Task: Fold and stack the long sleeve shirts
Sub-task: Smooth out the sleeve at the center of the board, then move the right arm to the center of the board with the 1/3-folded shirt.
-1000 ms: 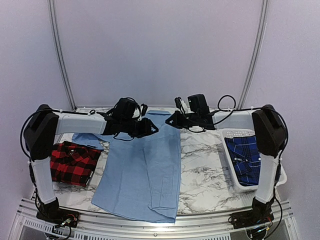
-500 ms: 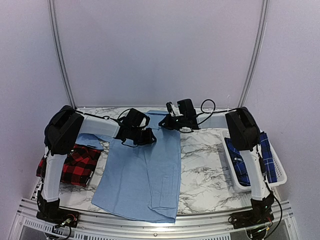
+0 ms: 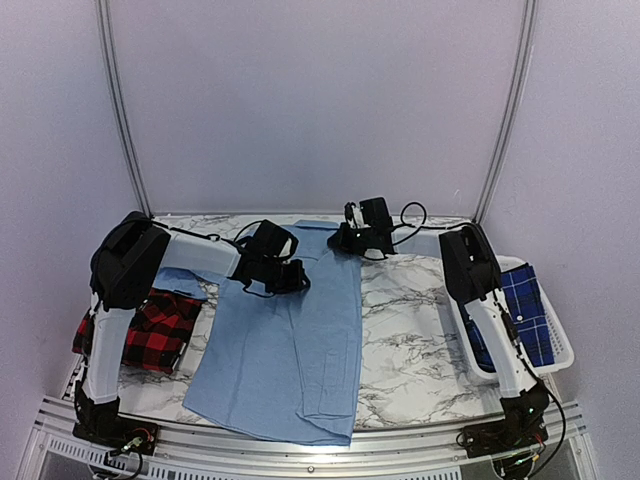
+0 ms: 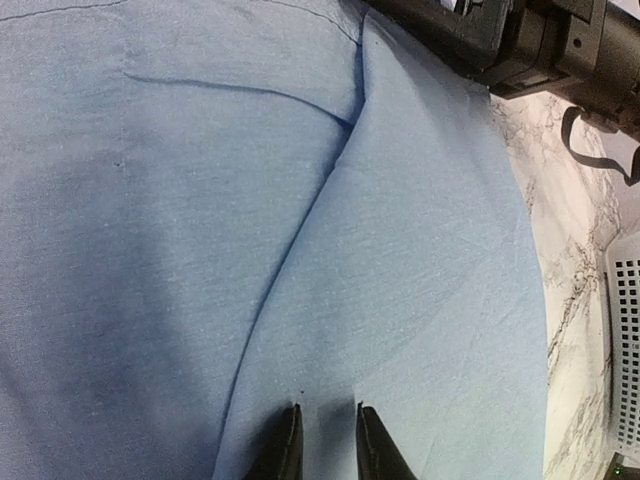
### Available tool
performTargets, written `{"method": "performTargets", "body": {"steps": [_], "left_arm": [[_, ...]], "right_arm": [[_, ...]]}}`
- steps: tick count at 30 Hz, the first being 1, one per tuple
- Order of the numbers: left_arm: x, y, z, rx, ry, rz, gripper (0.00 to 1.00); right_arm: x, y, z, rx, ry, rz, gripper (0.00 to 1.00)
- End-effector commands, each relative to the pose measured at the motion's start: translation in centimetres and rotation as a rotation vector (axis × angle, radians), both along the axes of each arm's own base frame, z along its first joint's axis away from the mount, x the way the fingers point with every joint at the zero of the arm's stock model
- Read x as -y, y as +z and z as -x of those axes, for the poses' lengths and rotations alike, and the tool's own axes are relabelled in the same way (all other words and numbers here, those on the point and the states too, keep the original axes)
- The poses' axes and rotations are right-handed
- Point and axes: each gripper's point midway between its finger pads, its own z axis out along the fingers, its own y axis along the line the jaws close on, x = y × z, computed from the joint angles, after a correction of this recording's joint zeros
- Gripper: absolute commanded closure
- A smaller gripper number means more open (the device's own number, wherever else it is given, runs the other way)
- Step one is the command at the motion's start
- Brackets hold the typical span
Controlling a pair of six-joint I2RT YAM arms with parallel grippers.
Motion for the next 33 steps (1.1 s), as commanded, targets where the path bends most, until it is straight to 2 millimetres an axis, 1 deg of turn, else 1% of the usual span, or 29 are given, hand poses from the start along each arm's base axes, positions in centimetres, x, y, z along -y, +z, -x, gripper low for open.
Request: {"method": "performTargets", "body": {"steps": [1,5,7,9,12,13,15,18,21,24,28,31,33], "left_arm": [[-0.9,-0.4,0.7,-0.020,-0.006,-0.039,0.79],[-0.8,1.2,0.5,0.000,-0.019,-0.037,0.78],[-0.6,2.5,0.2,0.021,-0.021,-0.030,0.76],[-0.6,3.7,-0.1,0.041,-0.022,-0.021,0.75],[-0.6,5.5,-0.3,0.065,-0.021,-0.011,0.74],[-0.7,5.9,-0.3,0.071,-0.020,-0.008,0.74],[-1.0,7.2,-0.2,0.086,-0.019,-0.006,0.73],[-1.4,8.4,0.0,0.099,-0.017,-0.008,0.73],[-2.0,9.5,0.4,0.109,-0.013,-0.007,0.73],[-2.7,10.5,1.1,0.118,-0.007,-0.009,0.72],[-4.1,11.7,2.0,0.134,0.011,-0.024,0.72],[-5.0,12.7,2.8,0.150,0.015,-0.031,0.72],[-5.8,13.0,3.5,0.153,0.015,-0.044,0.72]], "right_arm": [[-0.2,2.8,-1.2,0.033,0.009,-0.010,0.87],[0.0,7.3,-0.9,0.099,0.035,0.006,0.73],[0.1,9.0,-0.1,0.114,0.055,0.007,0.71],[0.2,10.0,1.1,0.115,0.073,0.015,0.70],[0.3,10.3,3.9,0.102,0.100,0.033,0.68],[0.5,8.9,5.3,0.072,0.104,0.053,0.68],[0.6,9.2,7.6,0.063,0.110,0.061,0.68],[0.3,7.9,10.8,0.025,0.132,0.059,0.68],[0.0,6.7,12.9,-0.020,0.148,0.037,0.68],[-0.2,5.7,14.2,-0.049,0.155,0.011,0.69],[-0.1,3.0,15.6,-0.114,0.154,0.023,0.69],[0.6,1.2,15.9,-0.152,0.127,0.053,0.69],[1.5,0.0,15.8,-0.171,0.104,0.088,0.69]]}}
